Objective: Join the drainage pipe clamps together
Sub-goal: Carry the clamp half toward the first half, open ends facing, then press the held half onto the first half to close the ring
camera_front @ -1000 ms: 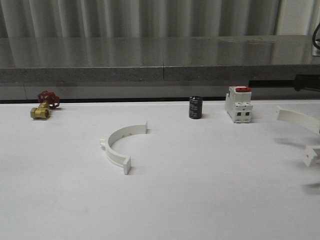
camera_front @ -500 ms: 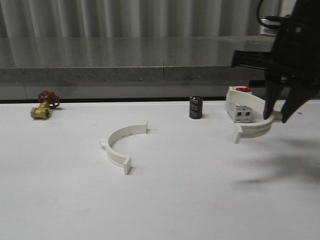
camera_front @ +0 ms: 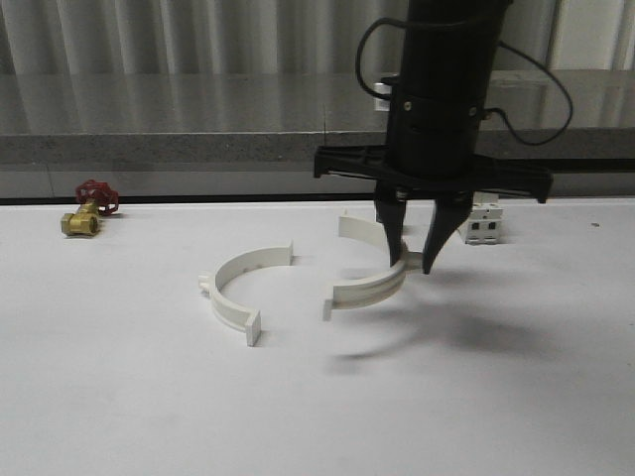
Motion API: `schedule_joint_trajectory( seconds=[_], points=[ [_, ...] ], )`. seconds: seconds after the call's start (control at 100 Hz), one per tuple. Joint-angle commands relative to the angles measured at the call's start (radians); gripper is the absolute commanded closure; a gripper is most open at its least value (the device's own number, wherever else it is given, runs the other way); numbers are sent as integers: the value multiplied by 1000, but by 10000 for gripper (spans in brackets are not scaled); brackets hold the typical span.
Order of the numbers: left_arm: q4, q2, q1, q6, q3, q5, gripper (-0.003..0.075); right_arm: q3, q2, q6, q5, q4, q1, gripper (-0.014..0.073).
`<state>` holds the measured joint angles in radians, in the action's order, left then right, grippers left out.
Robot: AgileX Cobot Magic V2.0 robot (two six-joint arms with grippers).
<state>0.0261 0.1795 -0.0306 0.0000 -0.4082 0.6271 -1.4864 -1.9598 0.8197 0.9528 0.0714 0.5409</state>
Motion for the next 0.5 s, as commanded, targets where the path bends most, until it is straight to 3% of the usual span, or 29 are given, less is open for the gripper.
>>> schedule_joint_trajectory(
  seconds=[0.0,0.49],
  points=[
    [-7,11,2,-10,-25,-72,741,-69,8,5,-1,5,13,533],
    [-7,11,2,-10,-25,-72,741,-197,-127,18,1,-32,36,533]
  ],
)
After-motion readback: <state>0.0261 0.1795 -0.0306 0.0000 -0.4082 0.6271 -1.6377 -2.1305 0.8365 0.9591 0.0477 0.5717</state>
